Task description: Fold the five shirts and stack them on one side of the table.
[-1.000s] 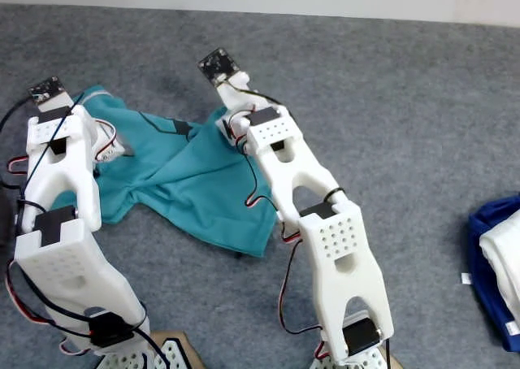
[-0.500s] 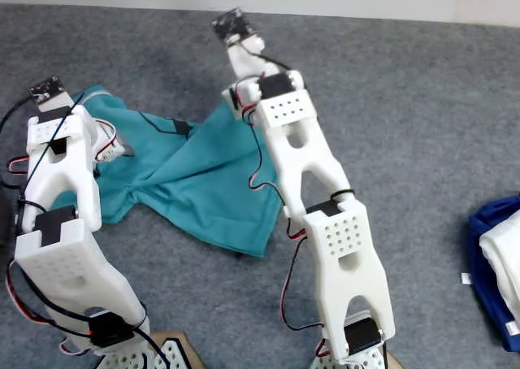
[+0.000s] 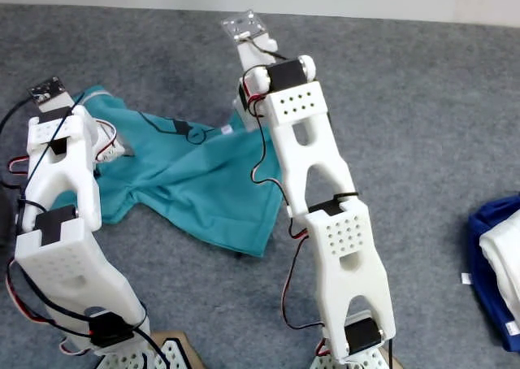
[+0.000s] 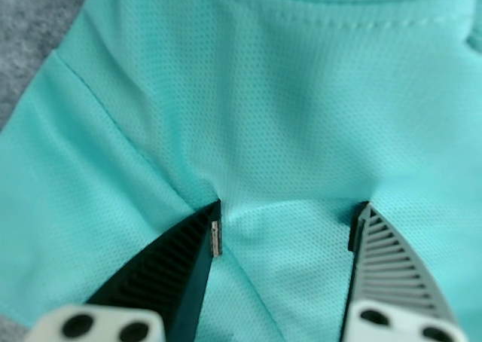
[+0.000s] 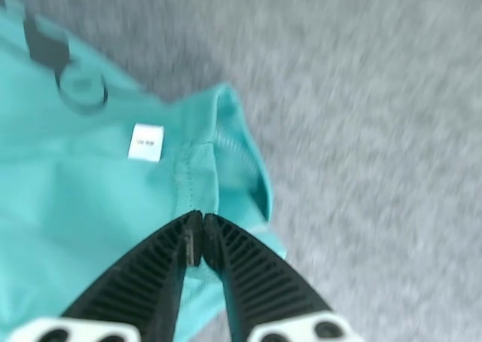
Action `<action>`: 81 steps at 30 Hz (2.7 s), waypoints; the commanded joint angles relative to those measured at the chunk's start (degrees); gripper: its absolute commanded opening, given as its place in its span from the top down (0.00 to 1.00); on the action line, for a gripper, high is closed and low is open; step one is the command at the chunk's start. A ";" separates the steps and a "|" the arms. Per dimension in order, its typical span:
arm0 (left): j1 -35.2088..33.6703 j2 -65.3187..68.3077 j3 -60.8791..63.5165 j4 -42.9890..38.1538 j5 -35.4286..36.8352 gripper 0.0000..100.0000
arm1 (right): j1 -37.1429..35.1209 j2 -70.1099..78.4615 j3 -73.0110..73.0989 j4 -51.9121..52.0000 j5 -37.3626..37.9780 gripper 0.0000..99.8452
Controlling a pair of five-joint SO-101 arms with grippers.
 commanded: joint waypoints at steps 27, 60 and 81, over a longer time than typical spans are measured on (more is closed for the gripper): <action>0.84 -0.40 -2.07 -0.62 0.26 0.71 | -7.60 -32.31 44.70 -1.10 -0.70 0.99; 0.75 -0.40 -1.98 -0.62 0.26 0.71 | -3.65 -52.79 96.84 -49.01 1.32 0.77; 0.84 -0.40 -2.07 -0.62 0.26 0.71 | -8.57 -40.57 98.68 -68.00 1.67 0.87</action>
